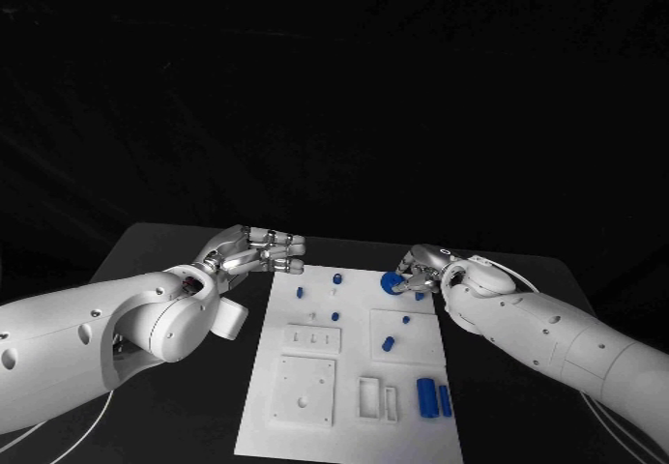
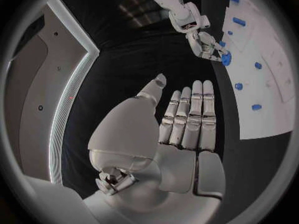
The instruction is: Assemble the parts on the task board
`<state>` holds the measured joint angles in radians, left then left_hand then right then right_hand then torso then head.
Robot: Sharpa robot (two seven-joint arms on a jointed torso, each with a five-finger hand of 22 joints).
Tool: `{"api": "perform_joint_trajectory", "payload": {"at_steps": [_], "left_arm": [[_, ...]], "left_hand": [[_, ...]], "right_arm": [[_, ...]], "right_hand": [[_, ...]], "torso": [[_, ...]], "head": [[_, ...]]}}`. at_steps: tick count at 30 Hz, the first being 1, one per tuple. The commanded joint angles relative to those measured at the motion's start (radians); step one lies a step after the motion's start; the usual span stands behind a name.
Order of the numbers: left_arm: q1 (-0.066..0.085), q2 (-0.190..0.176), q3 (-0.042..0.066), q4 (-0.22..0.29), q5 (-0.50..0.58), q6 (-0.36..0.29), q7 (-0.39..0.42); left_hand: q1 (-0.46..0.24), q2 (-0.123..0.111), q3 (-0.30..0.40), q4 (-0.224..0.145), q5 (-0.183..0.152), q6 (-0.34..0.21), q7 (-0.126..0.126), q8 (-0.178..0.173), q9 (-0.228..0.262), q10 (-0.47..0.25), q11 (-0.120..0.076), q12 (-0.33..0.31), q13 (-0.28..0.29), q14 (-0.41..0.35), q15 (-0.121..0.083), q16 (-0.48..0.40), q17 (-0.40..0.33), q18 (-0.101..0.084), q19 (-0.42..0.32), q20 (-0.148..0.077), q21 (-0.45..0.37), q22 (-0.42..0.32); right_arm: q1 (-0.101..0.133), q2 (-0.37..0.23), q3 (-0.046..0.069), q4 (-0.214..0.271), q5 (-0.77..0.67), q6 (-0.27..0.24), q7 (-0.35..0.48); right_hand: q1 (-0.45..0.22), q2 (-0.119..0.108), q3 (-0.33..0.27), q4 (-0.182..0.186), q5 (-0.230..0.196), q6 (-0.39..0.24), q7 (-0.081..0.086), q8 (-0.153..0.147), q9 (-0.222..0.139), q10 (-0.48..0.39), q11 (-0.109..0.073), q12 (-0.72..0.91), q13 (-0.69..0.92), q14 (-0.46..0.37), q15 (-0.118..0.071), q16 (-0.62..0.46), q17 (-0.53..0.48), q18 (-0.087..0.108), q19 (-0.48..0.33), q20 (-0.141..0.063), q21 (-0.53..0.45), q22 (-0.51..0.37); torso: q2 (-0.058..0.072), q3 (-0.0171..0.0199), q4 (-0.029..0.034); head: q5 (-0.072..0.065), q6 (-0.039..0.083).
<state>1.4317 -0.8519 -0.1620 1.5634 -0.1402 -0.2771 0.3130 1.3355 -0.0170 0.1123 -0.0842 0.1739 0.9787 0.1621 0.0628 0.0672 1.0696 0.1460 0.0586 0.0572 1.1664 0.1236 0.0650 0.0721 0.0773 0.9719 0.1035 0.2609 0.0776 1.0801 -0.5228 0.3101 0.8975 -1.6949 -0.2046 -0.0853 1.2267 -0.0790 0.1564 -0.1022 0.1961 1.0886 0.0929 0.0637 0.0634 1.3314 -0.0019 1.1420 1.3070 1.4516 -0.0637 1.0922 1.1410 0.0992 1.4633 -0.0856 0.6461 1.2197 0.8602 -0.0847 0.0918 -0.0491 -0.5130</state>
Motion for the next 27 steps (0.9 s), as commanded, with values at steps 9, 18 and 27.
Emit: {"api": "perform_joint_trajectory", "payload": {"at_steps": [9,18,27], "left_arm": [[0.001,0.002,0.001,0.003,0.000,0.017,0.000],[0.001,0.002,0.001,0.004,-0.001,0.016,-0.001],[0.001,-0.001,0.001,0.004,-0.001,0.014,0.000]], "left_hand": [[0.001,0.004,-0.002,-0.008,-0.002,-0.008,-0.001,0.000,-0.001,-0.009,0.001,0.001,0.002,-0.005,-0.001,0.000,-0.002,-0.001,0.003,0.005,-0.002,-0.001],[0.001,0.004,-0.002,-0.008,-0.002,-0.008,-0.001,0.000,-0.001,-0.009,0.001,0.001,0.002,-0.005,-0.001,0.000,-0.002,-0.001,0.003,0.005,-0.002,-0.001],[0.001,0.004,-0.002,-0.008,-0.002,-0.008,-0.001,0.000,-0.001,-0.009,0.001,0.001,0.002,-0.005,-0.001,0.000,-0.002,-0.001,0.003,0.005,-0.002,-0.001]], "right_arm": [[-0.001,0.007,0.000,0.027,-0.126,-0.014,-0.030],[-0.004,0.001,0.000,0.092,-0.224,-0.077,-0.056],[-0.008,-0.019,0.000,0.203,-0.282,-0.141,-0.097]], "right_hand": [[0.011,-0.021,0.005,0.009,0.018,0.007,-0.001,-0.002,0.001,0.005,-0.002,-0.004,0.000,0.006,-0.004,0.010,0.002,0.000,0.044,-0.003,-0.007,0.015],[0.003,-0.038,0.062,0.014,0.039,0.019,-0.006,-0.002,0.001,0.011,-0.005,-0.001,0.003,0.007,-0.007,0.014,0.003,-0.004,0.051,-0.006,0.013,0.042],[0.001,-0.046,0.087,0.031,0.004,0.029,-0.009,-0.002,0.001,0.015,-0.008,-0.001,0.005,0.007,-0.010,0.016,0.003,-0.006,0.052,-0.009,0.034,0.062]], "torso": [[0.000,0.0005,0.0002],[0.000,0.0005,0.0000],[-0.001,-0.0008,-0.0003]], "head": [[0.000,0.003],[0.004,0.005],[0.011,0.011]]}}
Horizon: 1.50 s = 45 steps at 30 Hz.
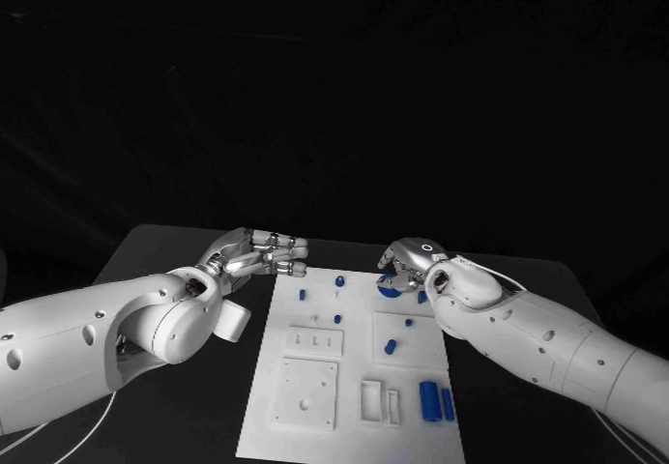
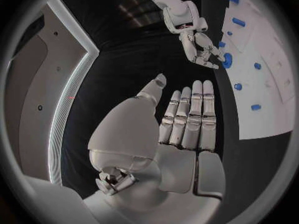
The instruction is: Assemble the parts on the task board
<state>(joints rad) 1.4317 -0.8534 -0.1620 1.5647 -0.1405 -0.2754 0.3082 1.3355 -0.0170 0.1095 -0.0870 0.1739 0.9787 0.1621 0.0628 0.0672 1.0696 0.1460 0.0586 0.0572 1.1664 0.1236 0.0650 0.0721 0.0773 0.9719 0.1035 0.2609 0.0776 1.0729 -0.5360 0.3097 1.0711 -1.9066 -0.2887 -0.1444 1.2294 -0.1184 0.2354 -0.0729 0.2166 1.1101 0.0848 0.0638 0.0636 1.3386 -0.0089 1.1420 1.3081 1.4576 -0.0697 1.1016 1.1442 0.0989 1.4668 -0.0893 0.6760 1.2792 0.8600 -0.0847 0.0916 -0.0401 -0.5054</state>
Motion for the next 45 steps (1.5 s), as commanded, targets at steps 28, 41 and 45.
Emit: {"api": "perform_joint_trajectory", "payload": {"at_steps": [28,41,45], "left_arm": [[0.001,-0.005,0.001,0.006,0.000,0.010,0.004],[0.001,0.001,0.001,0.000,0.000,0.013,0.001],[0.001,0.002,0.001,-0.001,-0.001,0.014,0.001]], "left_hand": [[0.000,0.004,0.000,-0.006,-0.002,-0.011,-0.001,0.000,-0.001,-0.009,0.002,0.001,0.002,-0.005,-0.001,0.000,-0.002,-0.001,0.003,0.005,-0.002,-0.001],[0.002,0.004,0.000,-0.006,-0.002,-0.011,0.000,0.000,-0.001,-0.010,0.002,0.001,0.002,-0.005,-0.001,0.000,-0.002,-0.001,0.003,0.005,-0.002,-0.001],[0.002,0.004,0.000,-0.006,-0.002,-0.011,0.000,0.000,-0.001,-0.010,0.002,0.001,0.002,-0.005,-0.001,0.000,-0.002,-0.001,0.003,0.005,-0.002,-0.001]], "right_arm": [[-0.001,-0.003,0.000,-0.040,0.011,0.032,-0.022],[-0.001,0.031,0.000,-0.122,0.063,0.079,0.021],[-0.002,0.038,0.000,-0.132,0.060,0.081,0.025]], "right_hand": [[0.021,-0.043,-0.030,0.032,-0.047,-0.098,0.023,-0.002,-0.001,-0.003,0.016,-0.011,-0.002,-0.002,0.007,0.004,-0.003,-0.001,0.049,0.004,0.017,0.032],[0.021,-0.038,-0.055,0.035,-0.040,-0.165,0.018,-0.004,-0.004,-0.007,0.007,-0.014,-0.004,-0.002,0.001,0.002,-0.001,-0.003,0.049,-0.001,0.010,0.038],[0.020,-0.033,-0.050,0.036,-0.039,-0.137,0.016,-0.003,-0.003,-0.007,0.006,-0.013,-0.003,-0.002,0.001,0.001,-0.001,-0.003,0.049,-0.001,0.009,0.039]], "torso": [[0.002,0.0016,0.0008],[0.002,0.0006,0.0013],[0.002,-0.0002,0.0016]], "head": [[-0.003,0.005],[-0.009,0.001],[-0.009,-0.002]]}}
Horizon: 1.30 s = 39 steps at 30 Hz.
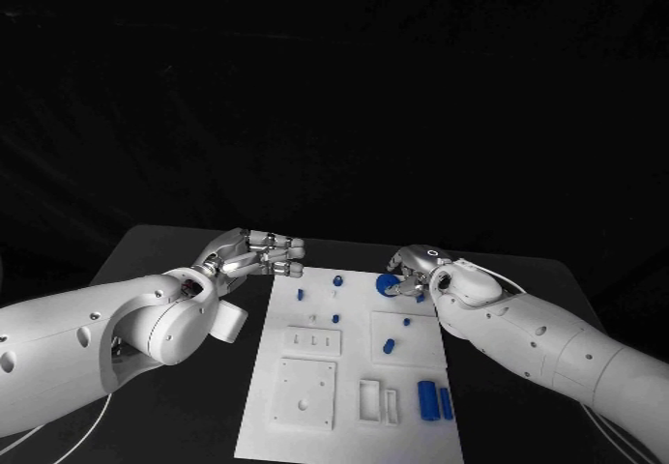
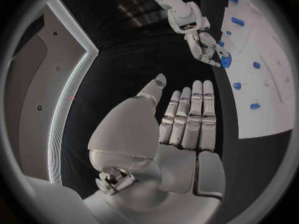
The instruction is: Assemble the parts on the task board
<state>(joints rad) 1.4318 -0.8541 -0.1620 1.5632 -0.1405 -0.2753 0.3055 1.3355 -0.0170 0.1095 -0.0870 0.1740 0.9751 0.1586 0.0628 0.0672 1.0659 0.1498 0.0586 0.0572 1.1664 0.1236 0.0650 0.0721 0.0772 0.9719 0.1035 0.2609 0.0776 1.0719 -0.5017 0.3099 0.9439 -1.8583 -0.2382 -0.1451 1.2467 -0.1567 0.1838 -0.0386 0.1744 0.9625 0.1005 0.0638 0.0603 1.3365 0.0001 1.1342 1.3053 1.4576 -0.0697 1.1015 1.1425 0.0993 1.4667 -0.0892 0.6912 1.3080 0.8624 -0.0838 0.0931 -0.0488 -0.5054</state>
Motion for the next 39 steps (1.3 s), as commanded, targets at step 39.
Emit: {"api": "perform_joint_trajectory", "payload": {"at_steps": [39], "left_arm": [[0.001,0.001,0.000,-0.002,-0.006,0.017,-0.008]], "left_hand": [[0.003,0.002,-0.002,-0.003,-0.002,-0.009,0.004,0.000,0.000,-0.009,-0.001,0.001,0.002,-0.006,-0.001,0.000,-0.002,-0.001,0.002,0.006,-0.003,-0.001]], "right_arm": [[-0.001,-0.004,0.000,-0.012,0.031,0.043,0.046]], "right_hand": [[-0.016,0.015,0.037,-0.051,0.138,0.067,0.009,-0.002,0.002,-0.012,0.005,-0.008,-0.005,-0.001,0.006,-0.002,0.007,0.004,0.050,0.006,-0.017,0.023]], "torso": [[-0.001,-0.0006,-0.0007]], "head": [[-0.007,-0.006]]}}
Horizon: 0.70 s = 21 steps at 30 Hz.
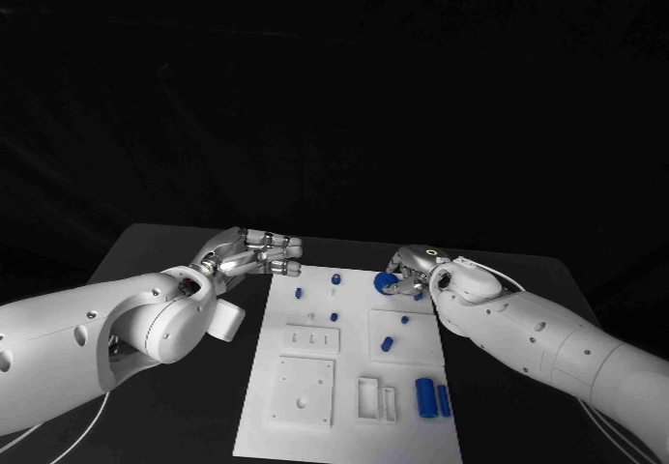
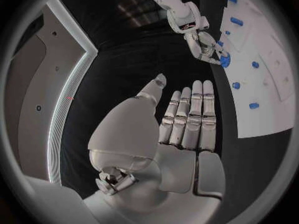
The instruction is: Assemble the parts on the task board
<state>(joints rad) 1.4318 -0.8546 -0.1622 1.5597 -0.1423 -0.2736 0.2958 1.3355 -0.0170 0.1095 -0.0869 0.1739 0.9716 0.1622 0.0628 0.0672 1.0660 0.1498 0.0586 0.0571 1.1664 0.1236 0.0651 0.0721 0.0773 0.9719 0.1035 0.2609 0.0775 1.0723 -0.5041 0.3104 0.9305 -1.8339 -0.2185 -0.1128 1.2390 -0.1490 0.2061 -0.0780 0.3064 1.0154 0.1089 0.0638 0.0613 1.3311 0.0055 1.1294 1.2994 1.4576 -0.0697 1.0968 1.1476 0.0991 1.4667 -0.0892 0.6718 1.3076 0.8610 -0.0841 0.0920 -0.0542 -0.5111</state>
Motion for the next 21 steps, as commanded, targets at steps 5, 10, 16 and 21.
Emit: {"api": "perform_joint_trajectory", "payload": {"at_steps": [5,10,16,21], "left_arm": [[0.001,0.001,0.001,0.002,-0.004,0.015,0.000],[0.001,0.000,0.000,0.003,-0.005,0.014,-0.001],[0.001,0.000,0.000,0.003,-0.005,0.014,-0.003],[0.001,0.000,0.000,0.004,-0.005,0.013,-0.004]], "left_hand": [[0.003,0.002,-0.002,-0.003,-0.002,-0.005,0.000,0.000,0.000,-0.009,-0.001,0.001,0.002,-0.006,-0.001,0.000,-0.002,-0.001,0.002,0.006,-0.003,-0.001],[0.002,0.002,-0.002,-0.001,-0.001,-0.007,0.001,0.000,0.000,-0.010,-0.001,0.001,0.002,-0.007,0.000,0.000,-0.002,-0.001,0.002,0.006,-0.003,-0.001],[0.002,0.002,-0.002,-0.001,-0.001,-0.007,0.001,0.000,0.000,-0.010,-0.001,0.001,0.002,-0.007,0.000,0.000,-0.002,-0.001,0.002,0.006,-0.003,-0.001],[0.002,0.001,-0.003,-0.001,-0.002,-0.009,0.001,0.000,-0.001,-0.011,0.000,0.001,0.002,-0.007,0.000,0.000,-0.001,-0.001,0.002,0.006,-0.003,-0.001]], "right_arm": [[-0.002,-0.003,-0.001,0.002,0.010,0.031,0.017],[-0.003,-0.004,-0.001,0.002,0.011,0.041,0.020],[-0.004,-0.004,-0.001,0.005,0.002,0.035,0.015],[-0.006,-0.005,-0.001,0.020,-0.030,-0.001,0.000]], "right_hand": [[-0.026,0.012,0.083,-0.044,0.029,0.033,-0.004,-0.003,0.001,-0.007,-0.005,-0.002,0.002,-0.001,0.004,0.002,0.003,0.003,0.051,0.003,0.003,0.028],[-0.047,0.020,0.144,-0.068,0.040,0.068,-0.013,-0.002,0.001,-0.006,-0.010,0.000,0.005,-0.001,0.000,0.001,0.004,-0.001,0.051,0.000,0.003,0.031],[-0.049,0.035,0.171,-0.080,0.025,0.098,-0.020,-0.002,0.002,-0.004,-0.014,0.004,0.008,0.000,-0.002,0.002,0.005,-0.004,0.051,-0.003,0.005,0.034],[-0.052,0.031,0.143,-0.079,0.010,0.105,-0.023,-0.002,0.002,0.000,-0.015,0.007,0.010,0.001,-0.004,0.005,0.010,-0.006,0.052,-0.005,0.021,0.041]], "torso": [[0.000,-0.0005,-0.0004],[0.000,-0.0008,0.0005],[0.000,-0.0013,0.0011],[-0.001,-0.0014,0.0005]], "head": [[-0.002,-0.001],[-0.003,-0.001],[-0.003,-0.001],[0.000,0.000]]}}
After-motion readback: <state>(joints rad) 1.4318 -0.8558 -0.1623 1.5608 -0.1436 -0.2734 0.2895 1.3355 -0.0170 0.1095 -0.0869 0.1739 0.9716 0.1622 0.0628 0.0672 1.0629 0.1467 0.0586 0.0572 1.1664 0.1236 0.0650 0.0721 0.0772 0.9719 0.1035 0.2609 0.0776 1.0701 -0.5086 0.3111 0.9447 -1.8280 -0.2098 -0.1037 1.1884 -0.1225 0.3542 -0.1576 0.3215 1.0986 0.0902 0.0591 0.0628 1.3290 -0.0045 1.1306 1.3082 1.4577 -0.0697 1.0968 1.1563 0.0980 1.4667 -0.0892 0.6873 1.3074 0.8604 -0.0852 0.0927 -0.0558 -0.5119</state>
